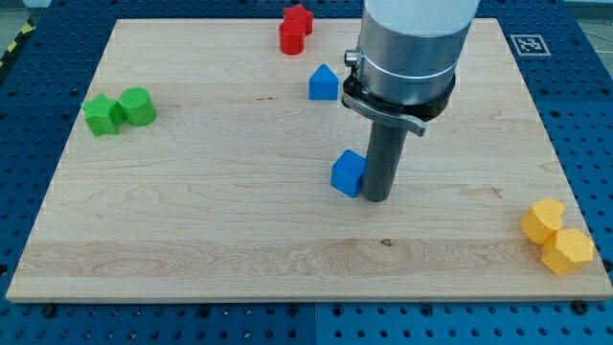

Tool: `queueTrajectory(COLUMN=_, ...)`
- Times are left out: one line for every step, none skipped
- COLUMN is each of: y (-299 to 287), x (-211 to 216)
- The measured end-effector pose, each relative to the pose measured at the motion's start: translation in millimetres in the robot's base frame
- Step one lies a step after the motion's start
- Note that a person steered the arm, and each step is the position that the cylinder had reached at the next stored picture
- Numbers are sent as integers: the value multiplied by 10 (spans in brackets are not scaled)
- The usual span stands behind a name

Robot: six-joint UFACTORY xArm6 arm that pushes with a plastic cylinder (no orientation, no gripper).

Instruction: Push the blue cube to the center of the board

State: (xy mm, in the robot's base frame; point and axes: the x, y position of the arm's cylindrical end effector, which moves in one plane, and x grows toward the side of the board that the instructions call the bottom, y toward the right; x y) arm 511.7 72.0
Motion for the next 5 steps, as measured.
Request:
queueTrajectory(y=0, x=-7)
queueTrajectory(y=-13, x=-7)
queueTrajectory(y=-30, x=-7)
queueTrajectory(y=-91, x=-7)
queueTrajectory(y=-400, x=-86)
